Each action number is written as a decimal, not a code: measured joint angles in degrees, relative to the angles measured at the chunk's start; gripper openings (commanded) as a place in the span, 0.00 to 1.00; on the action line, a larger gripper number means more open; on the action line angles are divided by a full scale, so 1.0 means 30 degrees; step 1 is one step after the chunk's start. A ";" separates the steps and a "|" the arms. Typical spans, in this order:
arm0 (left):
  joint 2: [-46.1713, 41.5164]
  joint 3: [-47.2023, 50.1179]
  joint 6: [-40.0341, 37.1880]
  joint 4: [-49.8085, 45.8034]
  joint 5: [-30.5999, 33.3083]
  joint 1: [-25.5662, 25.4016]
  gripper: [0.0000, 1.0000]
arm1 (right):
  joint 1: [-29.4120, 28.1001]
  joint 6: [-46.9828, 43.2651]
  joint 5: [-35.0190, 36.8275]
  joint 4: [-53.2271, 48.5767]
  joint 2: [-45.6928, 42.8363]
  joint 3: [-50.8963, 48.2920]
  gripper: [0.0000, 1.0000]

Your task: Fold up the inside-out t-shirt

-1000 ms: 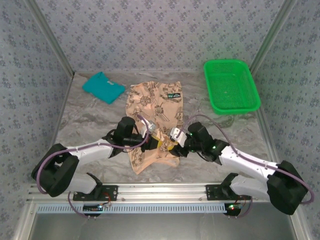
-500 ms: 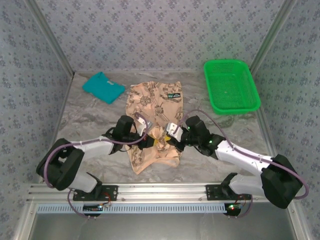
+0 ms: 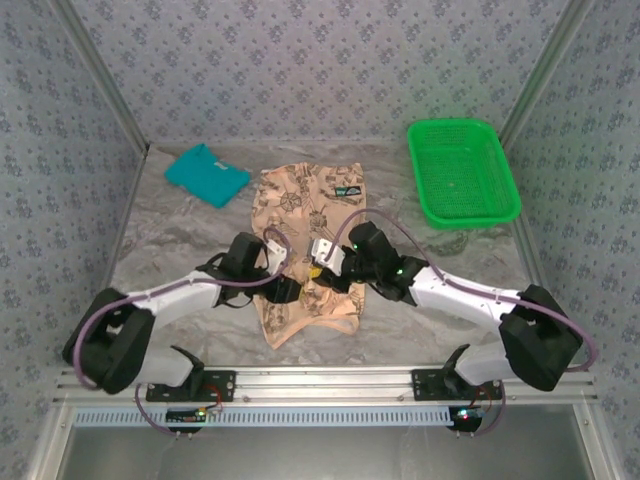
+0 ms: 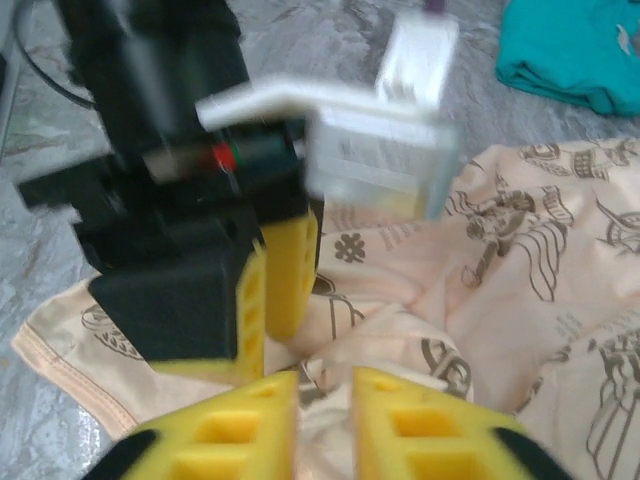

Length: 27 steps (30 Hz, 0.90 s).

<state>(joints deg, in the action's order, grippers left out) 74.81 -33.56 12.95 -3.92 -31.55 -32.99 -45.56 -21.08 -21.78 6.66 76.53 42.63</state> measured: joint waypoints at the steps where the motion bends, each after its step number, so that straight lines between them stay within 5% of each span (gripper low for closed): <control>1: -0.0678 -0.0226 -0.0102 -0.0554 0.0401 -0.0029 0.47 | 0.0240 0.0372 0.0058 0.0073 -0.0415 -0.0452 0.33; 10: -0.1581 -0.2827 -0.3475 -0.4197 0.6353 -0.5552 0.51 | 0.2965 0.4095 0.1107 0.0736 -0.4401 -0.3650 0.40; 17: 0.2353 -0.4503 -0.5217 -0.5566 1.0105 -0.6156 0.51 | 0.3883 0.5260 0.1479 0.1027 -0.5581 -0.4291 0.42; 22: 0.3555 -0.5464 -0.5734 -0.6222 1.2794 -0.6470 0.42 | 0.4102 0.5530 0.1486 0.1406 -0.5916 -0.4422 0.42; 27: 0.3548 -0.7198 -0.4794 -0.5544 1.2080 -0.5734 0.42 | 0.3883 0.5523 0.1341 0.1435 -0.5574 -0.4524 0.42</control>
<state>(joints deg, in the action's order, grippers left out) 85.45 -55.16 -1.43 -20.56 4.69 -50.19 -33.91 -4.51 -17.76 10.96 59.81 29.06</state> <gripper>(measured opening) 0.420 0.418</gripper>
